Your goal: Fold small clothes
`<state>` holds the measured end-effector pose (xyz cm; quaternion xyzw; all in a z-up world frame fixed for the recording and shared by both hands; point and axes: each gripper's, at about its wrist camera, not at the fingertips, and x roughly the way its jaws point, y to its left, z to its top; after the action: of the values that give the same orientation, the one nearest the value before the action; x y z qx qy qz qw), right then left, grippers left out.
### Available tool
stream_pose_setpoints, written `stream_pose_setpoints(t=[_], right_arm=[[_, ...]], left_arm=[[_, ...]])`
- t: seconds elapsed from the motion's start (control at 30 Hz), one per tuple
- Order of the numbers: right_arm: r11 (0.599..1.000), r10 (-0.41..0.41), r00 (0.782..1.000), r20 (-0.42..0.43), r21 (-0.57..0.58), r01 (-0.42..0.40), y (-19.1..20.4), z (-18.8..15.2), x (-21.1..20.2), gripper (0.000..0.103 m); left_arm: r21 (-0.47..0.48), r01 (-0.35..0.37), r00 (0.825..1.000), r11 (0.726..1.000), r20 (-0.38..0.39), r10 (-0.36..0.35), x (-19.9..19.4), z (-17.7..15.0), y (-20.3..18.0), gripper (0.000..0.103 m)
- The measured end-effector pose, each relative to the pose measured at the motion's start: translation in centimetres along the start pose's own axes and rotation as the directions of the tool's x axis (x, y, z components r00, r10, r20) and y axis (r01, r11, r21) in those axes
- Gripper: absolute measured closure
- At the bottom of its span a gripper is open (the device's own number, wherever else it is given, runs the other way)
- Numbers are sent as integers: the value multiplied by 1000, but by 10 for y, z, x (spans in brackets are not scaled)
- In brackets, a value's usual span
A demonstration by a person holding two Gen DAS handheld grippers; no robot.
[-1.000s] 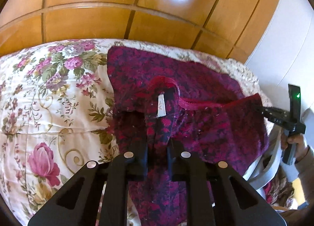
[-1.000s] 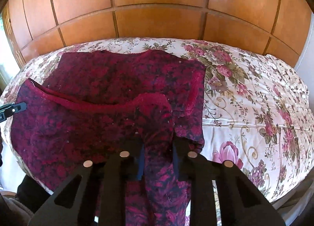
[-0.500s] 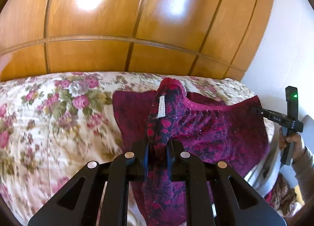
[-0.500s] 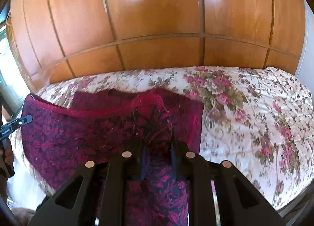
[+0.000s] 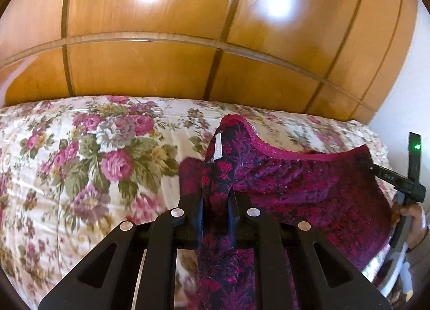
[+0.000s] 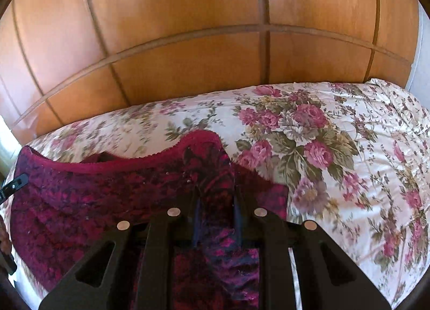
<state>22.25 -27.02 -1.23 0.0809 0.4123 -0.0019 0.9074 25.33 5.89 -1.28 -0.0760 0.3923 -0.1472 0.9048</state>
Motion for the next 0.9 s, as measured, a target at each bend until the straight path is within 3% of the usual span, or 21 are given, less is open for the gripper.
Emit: stream_pose_setpoints(t=[0.23,0.4,0.47,0.53,0.57,0.6,0.67,0.8,0.9], right_arm=[[997,-76,997,-3,-29,76,0,21,46,85],[993,-118,990,-83,-34,116,-2,18,88,82],[994,-112,988,-107,-14,111,-7,16,97,76],[994,-108,986,-124,-5,109,-9,17,99,69],[993,-113,985,-130,9,115,-12,18,98,58],[993,-116,984,-134,23,120,-13,19,94,55],[994,-83,989,-123,60,91,-18,19,81,48],[995,-24,995,-100,98,33,-27,6,44,44],[988,46,993,-108,150,-29,-43,-16,19,39]], left_arm=[[-16,-79,996,997,-35,78,53,15,11,90],[-50,-124,989,991,-89,119,90,6,25,89],[-35,-136,988,990,-85,133,92,5,22,88],[-22,-148,985,989,-93,146,90,6,21,79],[-34,-158,983,987,-96,154,88,6,23,63],[-63,-174,981,983,-94,168,81,7,28,48],[-119,-145,988,982,-76,136,67,3,37,43],[-223,-45,997,974,-73,30,32,-20,53,43],[-222,36,997,974,-64,-51,7,-46,50,43]])
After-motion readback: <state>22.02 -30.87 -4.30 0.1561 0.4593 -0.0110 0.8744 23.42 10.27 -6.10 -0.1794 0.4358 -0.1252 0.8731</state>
